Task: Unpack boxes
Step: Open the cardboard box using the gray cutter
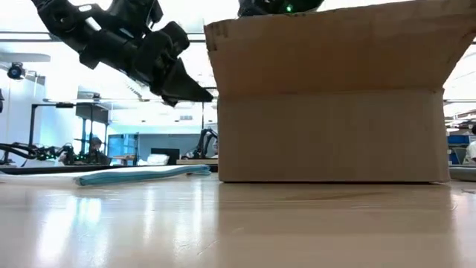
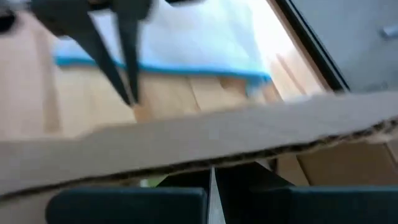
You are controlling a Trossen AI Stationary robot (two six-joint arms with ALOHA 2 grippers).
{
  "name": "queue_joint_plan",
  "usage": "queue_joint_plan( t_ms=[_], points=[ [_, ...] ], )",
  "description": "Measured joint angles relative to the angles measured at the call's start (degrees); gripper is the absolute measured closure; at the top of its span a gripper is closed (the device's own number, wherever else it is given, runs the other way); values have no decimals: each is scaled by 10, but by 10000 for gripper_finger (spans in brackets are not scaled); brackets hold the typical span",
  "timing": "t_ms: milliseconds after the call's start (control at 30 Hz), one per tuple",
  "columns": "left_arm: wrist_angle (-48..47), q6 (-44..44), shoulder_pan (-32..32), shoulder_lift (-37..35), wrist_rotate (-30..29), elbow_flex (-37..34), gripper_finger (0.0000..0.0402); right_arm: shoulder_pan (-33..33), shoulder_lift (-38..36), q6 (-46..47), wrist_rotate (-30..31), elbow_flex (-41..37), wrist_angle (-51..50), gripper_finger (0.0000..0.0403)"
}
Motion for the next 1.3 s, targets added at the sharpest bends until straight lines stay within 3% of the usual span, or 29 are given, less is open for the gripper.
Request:
queue_joint_plan(
  t_ms=[133, 300, 533, 767, 1000, 1133, 1300],
  points=[
    [-110, 6, 0, -71, 0, 9, 402, -2, 0, -36, -7, 0, 60, 403],
    [-264, 29, 0, -174, -4, 70, 402, -25, 11, -52, -90, 1, 149, 403],
    [-268, 56, 0, -236, -50, 121, 402, -61, 81, -28, -139, 7, 175, 403],
    [-250, 41, 0, -177, -81, 90, 402, -54, 101, 5, -190, 8, 107, 403],
    [-106, 18, 0, -47, -71, 19, 402, -5, -4, 29, -181, 8, 52, 403],
    [-88, 5, 0, 26, -71, 19, 402, 2, -91, 68, -100, 9, -99, 403],
    [-88, 3, 0, 76, -70, 19, 402, -10, -178, 205, 39, 7, -344, 403]
  ],
)
